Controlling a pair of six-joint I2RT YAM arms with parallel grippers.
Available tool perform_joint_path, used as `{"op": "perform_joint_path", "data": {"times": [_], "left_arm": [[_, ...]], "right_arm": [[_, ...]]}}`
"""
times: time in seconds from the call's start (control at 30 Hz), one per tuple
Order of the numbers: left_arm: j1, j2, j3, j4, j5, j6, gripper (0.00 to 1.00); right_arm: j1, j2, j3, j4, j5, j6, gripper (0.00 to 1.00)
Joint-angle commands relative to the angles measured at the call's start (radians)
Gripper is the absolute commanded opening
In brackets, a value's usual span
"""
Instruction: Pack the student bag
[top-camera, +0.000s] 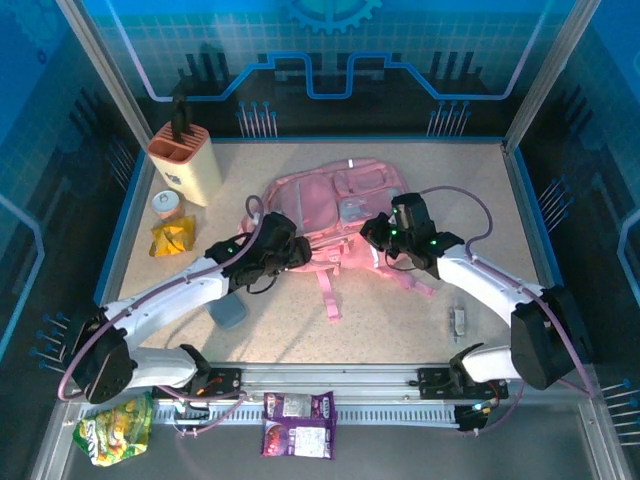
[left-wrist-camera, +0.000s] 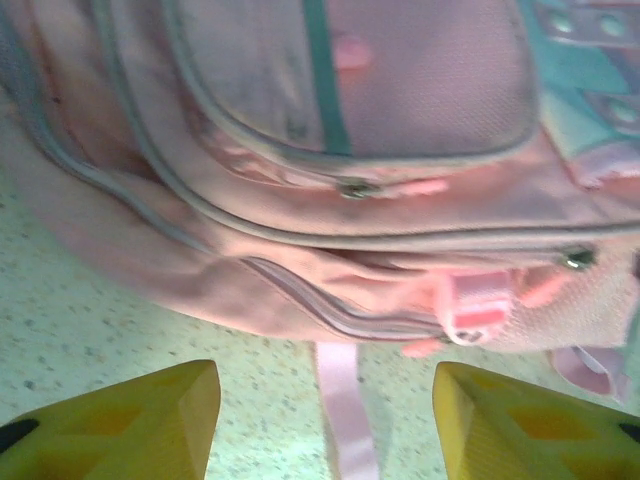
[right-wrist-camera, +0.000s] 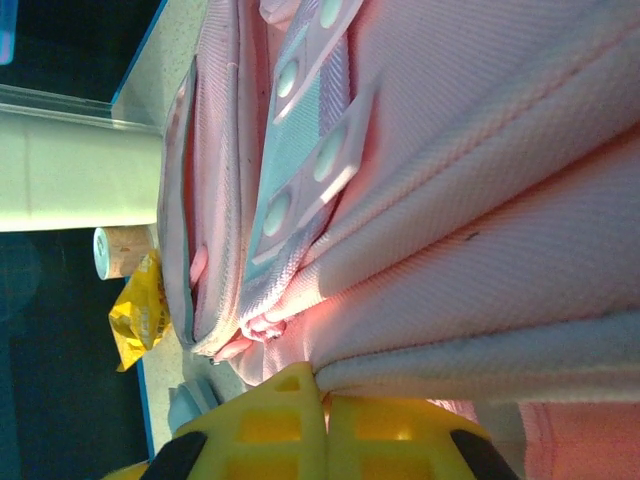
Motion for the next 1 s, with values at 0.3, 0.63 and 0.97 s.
{"op": "perform_joint_path", "data": {"times": [0.3, 0.63, 0.97], "left_arm": [[-0.185, 0.307, 0.322, -0.019, -0.054, 0.051, 0.53], [-0.185, 0.479, 0.448, -0.05, -0.201, 0.123, 0.45], [-0.16, 0.523, 0.495, -0.144, -0.297, 0.099, 0.25]], "right_arm": [[0.027, -0.066, -0.009, 0.081, -0.014, 0.069, 0.0], [0.027, -0.063, -0.024, 0.118, -0.033, 0.132, 0.0], [0.021, -0.068, -0.015, 0.124, -0.043, 0.132, 0.0]]}}
